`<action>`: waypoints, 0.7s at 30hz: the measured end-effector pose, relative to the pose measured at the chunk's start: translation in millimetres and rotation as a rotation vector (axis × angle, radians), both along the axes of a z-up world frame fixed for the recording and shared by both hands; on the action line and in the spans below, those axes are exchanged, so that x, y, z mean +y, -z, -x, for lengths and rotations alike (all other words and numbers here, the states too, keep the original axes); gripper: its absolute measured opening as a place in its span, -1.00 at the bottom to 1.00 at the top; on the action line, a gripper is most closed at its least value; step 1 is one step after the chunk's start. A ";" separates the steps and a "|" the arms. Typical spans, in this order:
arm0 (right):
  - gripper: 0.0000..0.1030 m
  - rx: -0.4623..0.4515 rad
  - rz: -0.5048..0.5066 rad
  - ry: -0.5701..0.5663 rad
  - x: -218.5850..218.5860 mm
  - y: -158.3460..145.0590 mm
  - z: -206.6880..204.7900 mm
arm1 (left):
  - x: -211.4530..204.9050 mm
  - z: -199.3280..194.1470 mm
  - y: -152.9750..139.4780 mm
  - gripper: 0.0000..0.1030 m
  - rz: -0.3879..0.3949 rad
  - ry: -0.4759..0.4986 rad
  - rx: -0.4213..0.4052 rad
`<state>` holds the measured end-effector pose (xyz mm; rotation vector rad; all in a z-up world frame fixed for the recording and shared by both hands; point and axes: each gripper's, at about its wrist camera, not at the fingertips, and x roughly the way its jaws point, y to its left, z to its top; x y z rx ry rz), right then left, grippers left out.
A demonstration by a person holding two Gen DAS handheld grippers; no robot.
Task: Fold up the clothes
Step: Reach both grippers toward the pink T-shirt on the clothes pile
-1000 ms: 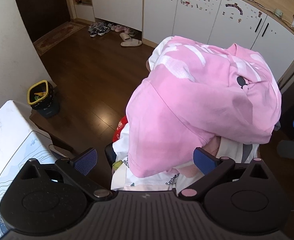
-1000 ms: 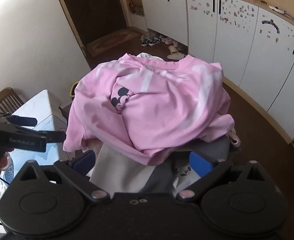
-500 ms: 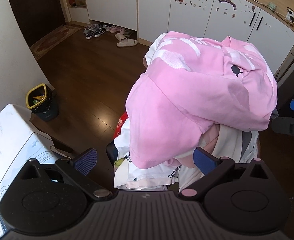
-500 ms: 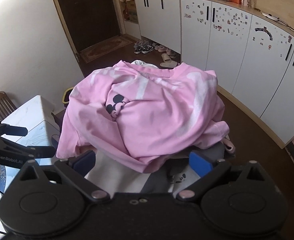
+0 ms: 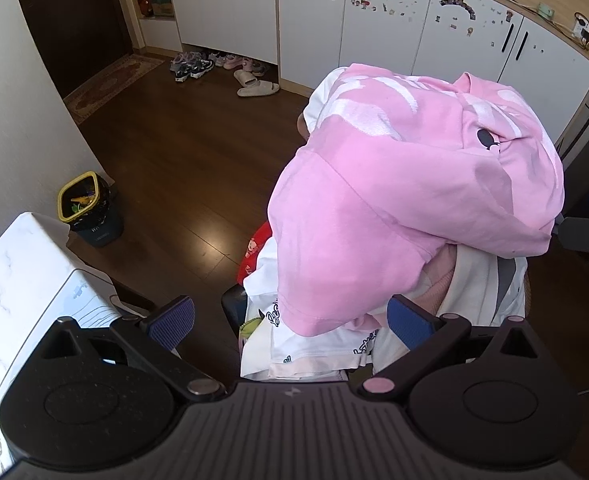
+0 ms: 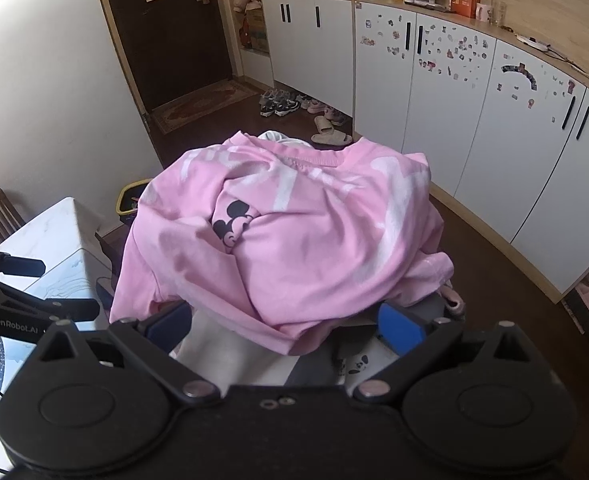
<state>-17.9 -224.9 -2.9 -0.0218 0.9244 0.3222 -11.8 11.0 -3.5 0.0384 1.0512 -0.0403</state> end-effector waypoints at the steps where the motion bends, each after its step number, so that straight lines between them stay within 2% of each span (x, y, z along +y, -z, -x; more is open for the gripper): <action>1: 1.00 -0.001 0.002 0.001 0.3 0.2 -0.3 | 0.7 -0.2 0.1 1.00 0.000 0.001 0.000; 21: 1.00 -0.004 0.011 0.010 -3.4 1.7 -10.0 | 2.9 -9.9 5.8 1.00 -0.006 0.001 0.008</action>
